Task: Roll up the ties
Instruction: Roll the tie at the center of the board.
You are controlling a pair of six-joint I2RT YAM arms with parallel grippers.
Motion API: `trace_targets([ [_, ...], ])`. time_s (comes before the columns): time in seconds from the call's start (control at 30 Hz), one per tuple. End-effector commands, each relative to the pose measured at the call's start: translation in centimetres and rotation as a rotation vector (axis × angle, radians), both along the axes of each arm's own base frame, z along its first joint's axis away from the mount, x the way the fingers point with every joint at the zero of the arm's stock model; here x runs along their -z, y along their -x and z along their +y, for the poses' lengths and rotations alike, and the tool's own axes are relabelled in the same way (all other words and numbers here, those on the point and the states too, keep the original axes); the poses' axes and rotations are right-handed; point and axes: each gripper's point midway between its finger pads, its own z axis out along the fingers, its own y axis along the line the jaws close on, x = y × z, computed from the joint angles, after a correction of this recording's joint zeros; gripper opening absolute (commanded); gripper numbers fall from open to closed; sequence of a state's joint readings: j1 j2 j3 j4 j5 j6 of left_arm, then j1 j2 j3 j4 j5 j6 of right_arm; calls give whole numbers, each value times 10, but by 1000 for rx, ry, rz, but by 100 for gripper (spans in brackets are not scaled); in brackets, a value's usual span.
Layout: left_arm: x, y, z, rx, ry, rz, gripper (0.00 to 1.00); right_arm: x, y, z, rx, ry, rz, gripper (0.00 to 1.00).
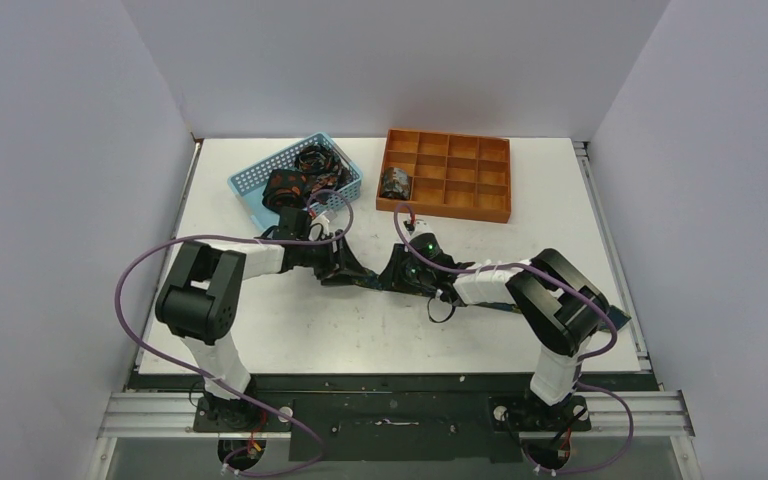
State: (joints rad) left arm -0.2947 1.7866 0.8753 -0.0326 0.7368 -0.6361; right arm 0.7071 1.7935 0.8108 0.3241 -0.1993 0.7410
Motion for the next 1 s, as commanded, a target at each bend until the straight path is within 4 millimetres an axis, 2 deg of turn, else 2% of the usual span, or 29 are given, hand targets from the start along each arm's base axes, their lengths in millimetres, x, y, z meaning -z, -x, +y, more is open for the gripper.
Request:
trace_targets([
  [0.0,-14,-15,-14,23,68,-55,50,17,2,-10,-1,50,1,20],
  [0.23,-9,-19,-10,0,81,-27,47,17,3,-11,-9,51,-7,20],
  [0.37,-10,-21,-9,2,88,-29,41,18,4,-11,-13,53,-8,19],
  [0.57,-10,-24,-8,-14,101,-35,40,17,3,-9,-21,46,-13,19],
  [0.87,-14,-23,-6,-47,117,-65,0,15,7,-2,-53,46,-26,19],
  [0.97,-13,-18,-3,-81,103,-68,0,14,9,4,-76,48,-28,19],
])
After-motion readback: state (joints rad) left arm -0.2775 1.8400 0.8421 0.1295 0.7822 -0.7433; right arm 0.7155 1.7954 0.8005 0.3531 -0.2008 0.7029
